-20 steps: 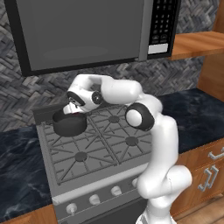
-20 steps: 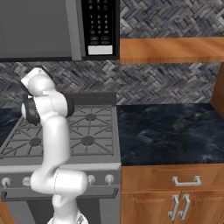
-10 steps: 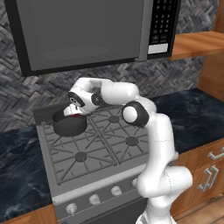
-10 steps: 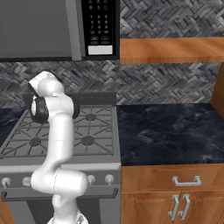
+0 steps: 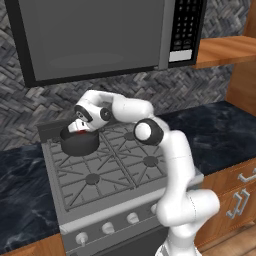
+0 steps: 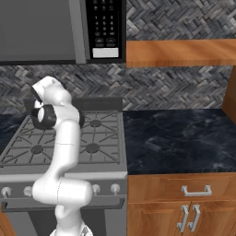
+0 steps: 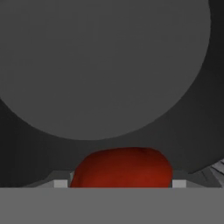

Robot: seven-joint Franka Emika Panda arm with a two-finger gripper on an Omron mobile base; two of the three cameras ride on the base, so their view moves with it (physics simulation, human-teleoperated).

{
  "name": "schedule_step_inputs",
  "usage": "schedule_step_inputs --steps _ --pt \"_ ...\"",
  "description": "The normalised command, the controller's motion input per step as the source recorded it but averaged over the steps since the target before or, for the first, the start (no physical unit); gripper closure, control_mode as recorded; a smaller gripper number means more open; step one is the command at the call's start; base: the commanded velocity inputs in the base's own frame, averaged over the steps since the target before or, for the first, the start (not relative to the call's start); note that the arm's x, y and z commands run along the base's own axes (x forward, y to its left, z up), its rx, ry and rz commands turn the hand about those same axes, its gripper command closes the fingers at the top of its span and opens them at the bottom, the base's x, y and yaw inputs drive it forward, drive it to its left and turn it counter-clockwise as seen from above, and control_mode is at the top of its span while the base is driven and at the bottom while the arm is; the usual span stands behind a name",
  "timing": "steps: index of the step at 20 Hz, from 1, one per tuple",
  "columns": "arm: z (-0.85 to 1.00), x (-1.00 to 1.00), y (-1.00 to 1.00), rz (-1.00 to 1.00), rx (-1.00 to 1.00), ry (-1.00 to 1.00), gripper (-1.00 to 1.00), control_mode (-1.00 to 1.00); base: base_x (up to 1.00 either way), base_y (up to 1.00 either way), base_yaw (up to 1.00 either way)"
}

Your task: Turn on the burner for the pot on the stove. Wait thirty seconds for the pot to heat up. Then add the bell pepper to the pot.

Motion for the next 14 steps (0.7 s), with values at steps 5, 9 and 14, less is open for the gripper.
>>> schedule_step_inputs --steps 5,9,14 --pt "-0.19 0.34 0.36 0.00 0.00 0.00 1.00 -1.00 0.00 0.00 0.00" --pt "-0.04 0.42 0.06 0.00 0.00 0.10 1.00 -1.00 0.00 0.00 0.00" --pt "-0.16 0.09 0.00 0.00 0.00 0.20 -1.00 -1.00 0.00 0.00 0.00"
